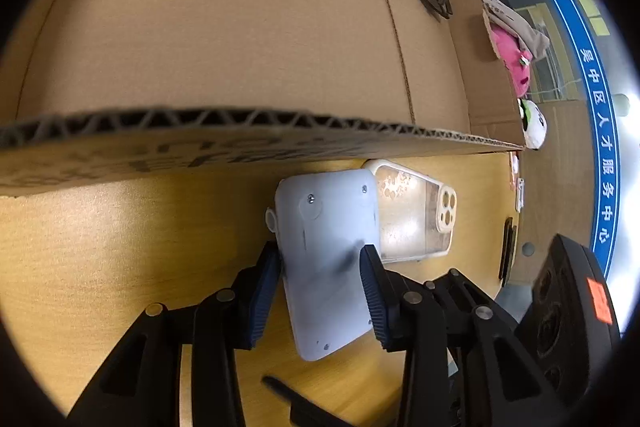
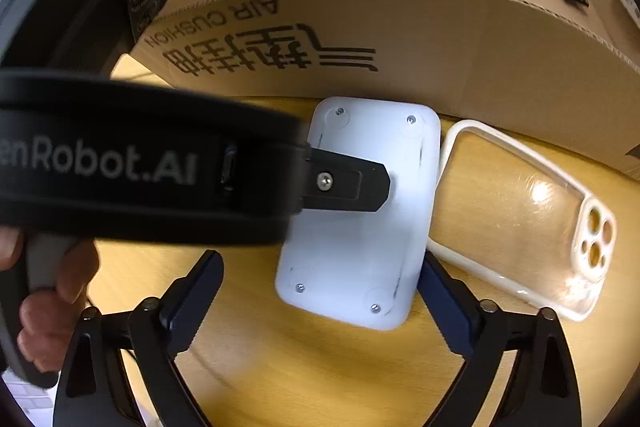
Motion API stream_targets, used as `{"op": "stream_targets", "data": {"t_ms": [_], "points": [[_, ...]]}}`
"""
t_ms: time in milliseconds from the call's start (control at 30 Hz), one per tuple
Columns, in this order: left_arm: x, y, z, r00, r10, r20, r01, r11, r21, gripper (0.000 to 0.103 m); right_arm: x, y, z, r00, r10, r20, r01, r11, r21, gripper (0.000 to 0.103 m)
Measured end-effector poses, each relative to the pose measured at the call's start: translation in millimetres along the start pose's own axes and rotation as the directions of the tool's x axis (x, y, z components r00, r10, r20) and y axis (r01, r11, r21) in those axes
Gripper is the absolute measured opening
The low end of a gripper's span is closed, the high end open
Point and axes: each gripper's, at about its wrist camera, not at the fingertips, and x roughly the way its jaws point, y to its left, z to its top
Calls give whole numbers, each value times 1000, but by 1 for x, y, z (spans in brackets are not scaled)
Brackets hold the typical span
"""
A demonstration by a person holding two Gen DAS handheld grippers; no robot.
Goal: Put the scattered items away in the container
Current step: 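Close the right gripper on the white power bank and lift it, then carry the power bank in the right gripper over the cardboard box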
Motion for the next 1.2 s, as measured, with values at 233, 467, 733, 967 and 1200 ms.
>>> {"op": "stream_targets", "data": {"t_ms": [233, 467, 733, 967, 1200], "points": [[-1, -1, -7, 1000, -7, 16, 8, 999, -50, 32, 10, -6, -3, 1000, 1, -27, -1, 1000, 6, 74], [-38, -36, -18, 995, -6, 101, 8, 1000, -20, 32, -22, -7, -10, 997, 66, 29, -66, 998, 21, 74], [-135, -124, -9, 948, -41, 316, -8, 988, 154, 30, -120, -1, 36, 965, 46, 260, -32, 998, -56, 74], [-211, -200, -9, 877, -94, 471, -54, 955, 292, 30, -216, 12, 74, 892, 34, 450, 24, 992, -121, 74], [-257, -251, -18, 821, -131, 555, -104, 923, 371, 30, -280, 24, 75, 829, 30, 559, 79, 982, -169, 74]]}}
